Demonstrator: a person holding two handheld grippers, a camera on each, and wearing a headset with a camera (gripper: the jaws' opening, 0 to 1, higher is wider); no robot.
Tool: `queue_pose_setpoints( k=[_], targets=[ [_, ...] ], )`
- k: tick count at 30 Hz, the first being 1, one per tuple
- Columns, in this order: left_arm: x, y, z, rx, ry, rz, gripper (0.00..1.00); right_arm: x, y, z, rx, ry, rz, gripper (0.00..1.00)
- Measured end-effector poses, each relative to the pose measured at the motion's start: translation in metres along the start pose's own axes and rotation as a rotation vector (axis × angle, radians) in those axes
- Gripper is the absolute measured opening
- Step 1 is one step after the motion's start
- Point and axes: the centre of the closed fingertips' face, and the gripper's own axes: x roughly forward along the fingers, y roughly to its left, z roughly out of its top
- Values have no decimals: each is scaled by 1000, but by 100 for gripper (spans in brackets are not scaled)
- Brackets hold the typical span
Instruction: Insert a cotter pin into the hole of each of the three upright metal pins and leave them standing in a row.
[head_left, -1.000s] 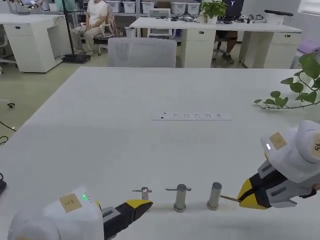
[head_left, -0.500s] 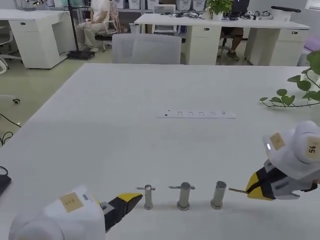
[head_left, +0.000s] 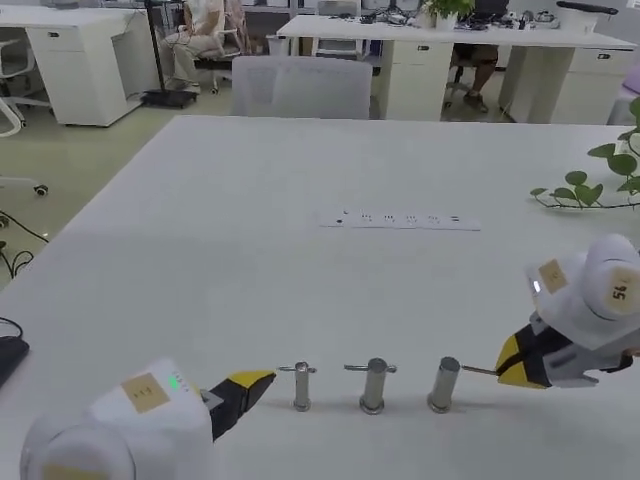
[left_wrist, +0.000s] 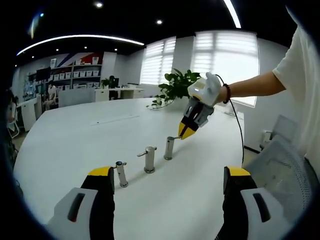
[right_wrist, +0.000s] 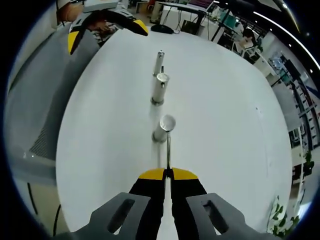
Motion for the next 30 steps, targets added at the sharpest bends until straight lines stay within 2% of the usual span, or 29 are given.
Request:
queue_pose_setpoints(
  k=[9, 12, 16, 23, 30],
  targets=[
    [0, 2, -1, 5, 6, 4, 89, 0, -1, 4, -41, 9, 15, 4],
    [2, 0, 0, 2, 6, -6, 85, 1, -2, 5, -52, 12, 16, 4],
    [13, -10, 3, 51, 13, -45, 79, 1, -3, 5, -71, 18, 20, 4],
    [36, -17, 4, 82, 22, -69, 65, 4, -5, 3, -101, 27, 25, 4],
    [54, -20, -2, 76, 38, -78, 52, 5, -7, 1, -121, 26, 32, 4]
  ],
)
